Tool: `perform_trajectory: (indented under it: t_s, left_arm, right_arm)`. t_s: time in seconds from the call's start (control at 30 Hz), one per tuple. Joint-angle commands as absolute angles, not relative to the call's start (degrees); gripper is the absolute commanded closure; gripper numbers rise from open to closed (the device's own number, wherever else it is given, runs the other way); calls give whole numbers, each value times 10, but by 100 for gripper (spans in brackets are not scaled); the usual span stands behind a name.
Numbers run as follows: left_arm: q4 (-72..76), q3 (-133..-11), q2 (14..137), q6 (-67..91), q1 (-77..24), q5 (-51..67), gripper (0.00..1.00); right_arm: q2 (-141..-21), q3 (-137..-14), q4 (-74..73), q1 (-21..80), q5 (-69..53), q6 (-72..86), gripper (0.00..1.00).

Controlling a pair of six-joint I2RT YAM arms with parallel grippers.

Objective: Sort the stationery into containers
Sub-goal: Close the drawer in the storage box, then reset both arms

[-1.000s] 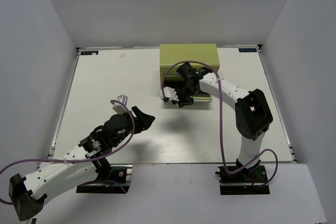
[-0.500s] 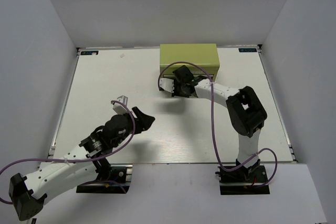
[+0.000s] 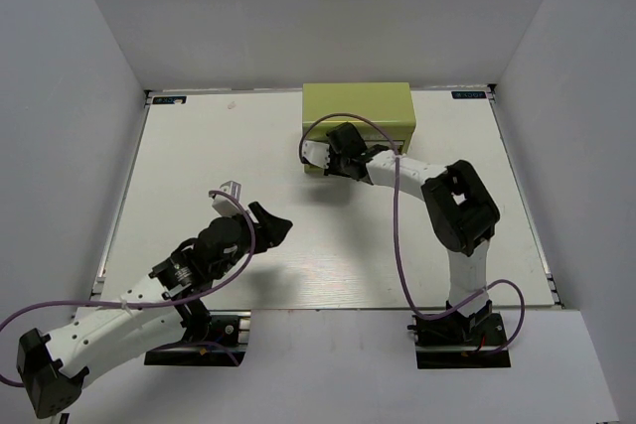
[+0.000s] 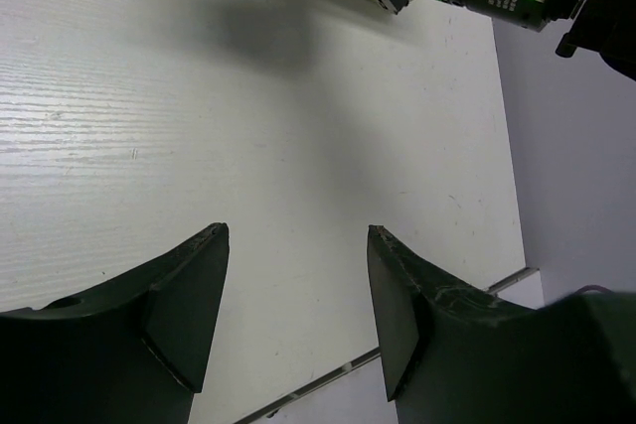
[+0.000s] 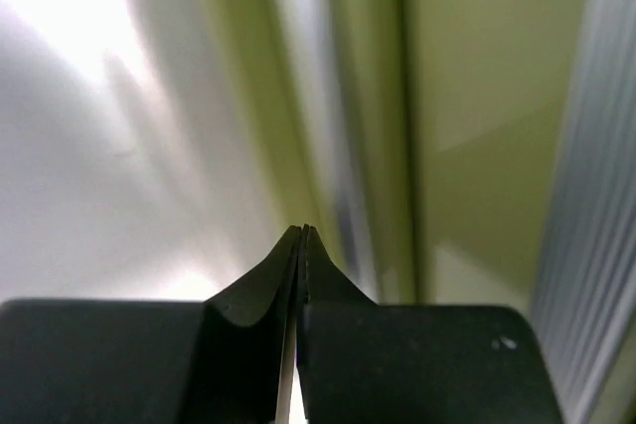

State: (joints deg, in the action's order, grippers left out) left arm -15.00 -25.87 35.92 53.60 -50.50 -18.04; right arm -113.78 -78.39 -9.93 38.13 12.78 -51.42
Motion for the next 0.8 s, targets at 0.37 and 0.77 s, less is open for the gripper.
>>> perform_trajectory:
  t_s: [0.37, 0.77]
  left_arm:
    - [-147, -257, 347, 533, -507, -196, 32]
    - [-120, -268, 386, 511, -507, -174, 32]
  right_arm:
    - [-829, -645, -135, 372, -137, -234, 10]
    - [-673, -559, -88, 337, 114, -207, 10]
